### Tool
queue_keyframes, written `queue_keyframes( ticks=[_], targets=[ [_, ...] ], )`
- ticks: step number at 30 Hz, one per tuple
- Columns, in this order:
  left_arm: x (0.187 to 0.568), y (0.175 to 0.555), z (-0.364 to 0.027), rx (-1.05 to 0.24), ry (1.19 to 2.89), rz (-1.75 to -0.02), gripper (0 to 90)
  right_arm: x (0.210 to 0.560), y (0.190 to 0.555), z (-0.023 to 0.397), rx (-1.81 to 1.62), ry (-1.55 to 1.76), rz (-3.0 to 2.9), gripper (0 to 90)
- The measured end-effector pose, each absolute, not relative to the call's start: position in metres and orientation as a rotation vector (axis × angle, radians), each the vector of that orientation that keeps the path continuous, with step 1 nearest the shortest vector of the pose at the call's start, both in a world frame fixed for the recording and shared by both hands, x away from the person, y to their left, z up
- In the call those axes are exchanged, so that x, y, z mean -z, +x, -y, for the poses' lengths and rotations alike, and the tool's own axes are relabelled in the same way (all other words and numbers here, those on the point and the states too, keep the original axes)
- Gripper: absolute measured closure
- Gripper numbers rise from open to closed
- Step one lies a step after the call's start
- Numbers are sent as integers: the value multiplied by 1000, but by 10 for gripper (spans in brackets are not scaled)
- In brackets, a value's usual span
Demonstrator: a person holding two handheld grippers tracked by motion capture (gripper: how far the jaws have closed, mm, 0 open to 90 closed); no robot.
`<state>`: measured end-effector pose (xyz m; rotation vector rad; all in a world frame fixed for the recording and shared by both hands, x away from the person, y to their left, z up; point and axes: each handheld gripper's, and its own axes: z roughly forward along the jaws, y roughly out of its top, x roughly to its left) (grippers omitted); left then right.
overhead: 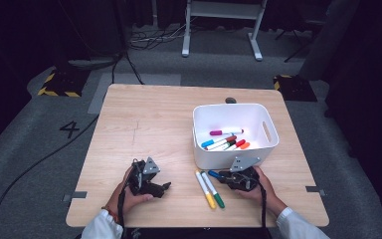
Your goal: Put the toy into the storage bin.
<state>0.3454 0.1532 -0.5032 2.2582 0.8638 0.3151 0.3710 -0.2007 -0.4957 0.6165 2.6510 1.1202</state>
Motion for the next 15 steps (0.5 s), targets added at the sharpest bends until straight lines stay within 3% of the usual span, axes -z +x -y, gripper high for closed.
queue_keyframes(
  ticks=[15],
  targets=[
    [503, 345, -153, -314, 2258, -860, 145, 456, 363, 266, -1298, 610, -2521, 749]
  ],
)
